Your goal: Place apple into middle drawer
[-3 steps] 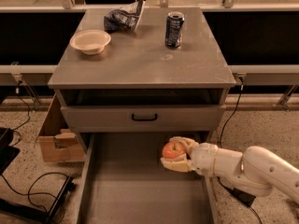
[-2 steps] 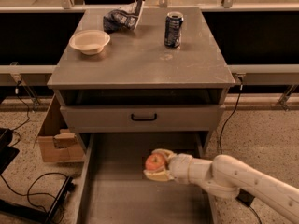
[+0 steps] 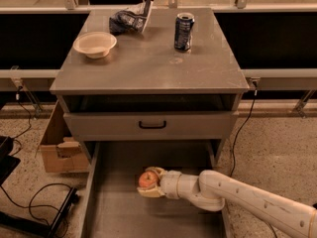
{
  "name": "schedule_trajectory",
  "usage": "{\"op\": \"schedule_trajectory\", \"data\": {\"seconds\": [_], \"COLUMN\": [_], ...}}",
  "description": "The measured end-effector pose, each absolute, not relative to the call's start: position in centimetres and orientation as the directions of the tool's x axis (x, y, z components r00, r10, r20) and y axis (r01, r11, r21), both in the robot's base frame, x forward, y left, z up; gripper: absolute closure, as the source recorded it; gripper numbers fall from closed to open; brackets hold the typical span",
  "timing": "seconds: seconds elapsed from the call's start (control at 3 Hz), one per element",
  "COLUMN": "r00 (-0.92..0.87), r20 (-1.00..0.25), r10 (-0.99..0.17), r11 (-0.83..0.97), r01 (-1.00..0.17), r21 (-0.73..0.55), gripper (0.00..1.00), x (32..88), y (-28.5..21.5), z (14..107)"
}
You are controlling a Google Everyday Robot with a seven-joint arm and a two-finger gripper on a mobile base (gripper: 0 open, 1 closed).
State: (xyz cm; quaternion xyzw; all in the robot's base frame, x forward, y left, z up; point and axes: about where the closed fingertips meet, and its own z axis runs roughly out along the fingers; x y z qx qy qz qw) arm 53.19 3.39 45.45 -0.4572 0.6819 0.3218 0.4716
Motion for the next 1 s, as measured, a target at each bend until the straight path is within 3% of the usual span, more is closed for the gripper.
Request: {"op": "schedule_trajectory", "data": {"seconds": [0.67, 1.0], "r00": [-0.164, -0.164], "r20": [-0.938, -0.938], "r10": [-0.306, -0.305], "r11": [0.334, 0.33], "r01": [-0.941, -0.942], "r21": [0.056, 0.057], "gripper": [1.0, 0.82], "x": [54.0, 54.0], "y": [7.4, 7.6], "z": [39.1, 39.1]}}
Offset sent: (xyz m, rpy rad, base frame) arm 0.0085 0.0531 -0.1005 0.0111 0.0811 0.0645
